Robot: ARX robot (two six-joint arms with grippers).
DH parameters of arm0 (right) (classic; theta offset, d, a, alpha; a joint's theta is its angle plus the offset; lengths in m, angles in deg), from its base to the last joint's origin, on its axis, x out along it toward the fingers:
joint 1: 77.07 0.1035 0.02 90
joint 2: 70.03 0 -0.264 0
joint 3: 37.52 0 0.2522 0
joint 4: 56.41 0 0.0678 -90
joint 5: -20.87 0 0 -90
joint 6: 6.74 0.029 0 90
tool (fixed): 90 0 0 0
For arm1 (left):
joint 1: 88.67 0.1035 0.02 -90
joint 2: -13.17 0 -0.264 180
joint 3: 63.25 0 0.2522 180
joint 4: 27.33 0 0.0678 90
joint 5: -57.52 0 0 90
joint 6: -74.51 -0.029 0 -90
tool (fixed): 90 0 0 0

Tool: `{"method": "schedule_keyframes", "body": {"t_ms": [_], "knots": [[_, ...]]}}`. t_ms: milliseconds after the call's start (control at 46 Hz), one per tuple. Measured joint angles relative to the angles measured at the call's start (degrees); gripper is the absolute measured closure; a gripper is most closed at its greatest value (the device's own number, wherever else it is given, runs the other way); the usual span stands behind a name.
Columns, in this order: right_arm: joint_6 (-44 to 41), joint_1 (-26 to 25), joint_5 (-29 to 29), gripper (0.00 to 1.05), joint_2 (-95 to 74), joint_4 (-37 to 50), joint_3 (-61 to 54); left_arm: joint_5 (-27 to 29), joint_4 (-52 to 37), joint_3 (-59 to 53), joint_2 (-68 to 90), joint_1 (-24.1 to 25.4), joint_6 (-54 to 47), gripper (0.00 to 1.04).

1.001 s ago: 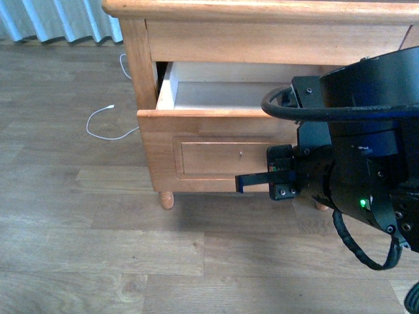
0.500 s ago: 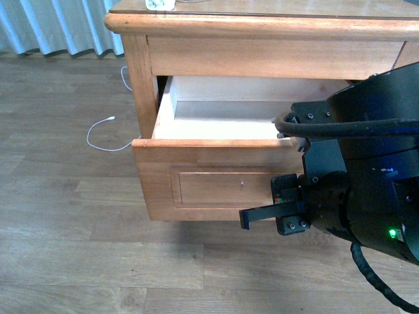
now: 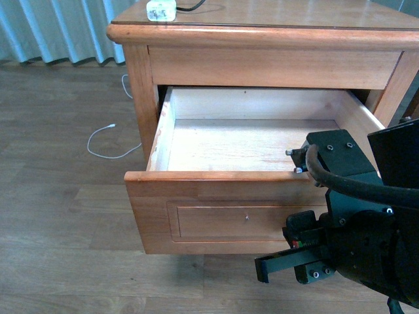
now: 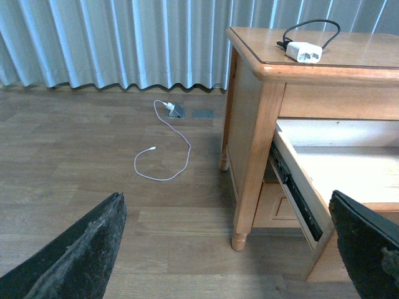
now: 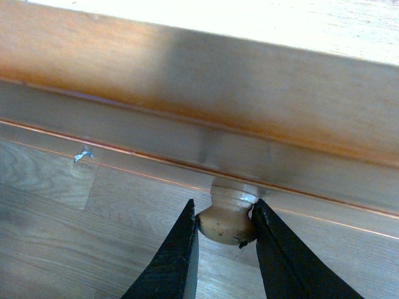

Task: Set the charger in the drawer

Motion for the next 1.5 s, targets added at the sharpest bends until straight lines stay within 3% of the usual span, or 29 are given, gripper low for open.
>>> {"method": "schedule_keyframes", "body": {"t_ms": [44,174,500,696,849,1414,1501], "knots": [[-0.07,0.00,0.31,0.83,0.37,0.09,-0.44,0.00,0.00,0.00,0.00,0.00,0.00,0.06],[1.05,-0.09,-2.49,0.56,1.62,-1.79,-4.22,0.02,0.00,0.00,0.00,0.00,0.00,0.06],[2.69,0.96,-1.38,0.07,13.31,-6.64,-6.58,0.00,0.00,0.00,0.00,0.00,0.00,0.06],[2.89,-1.53,0.26,0.08,24.09,-12.61,-6.67,0.00,0.00,0.00,0.00,0.00,0.00,0.06],[2.01,-6.40,3.76,0.08,32.85,-17.68,-5.73,0.00,0.00,0.00,0.00,0.00,0.00,0.06],[-5.64,-34.53,32.96,0.08,66.42,-40.72,-3.52,0.00,0.00,0.00,0.00,0.00,0.00,0.06],[-6.03,-37.79,34.10,0.08,68.89,-41.75,-3.65,0.00,0.00,0.00,0.00,0.00,0.00,0.06]]}}
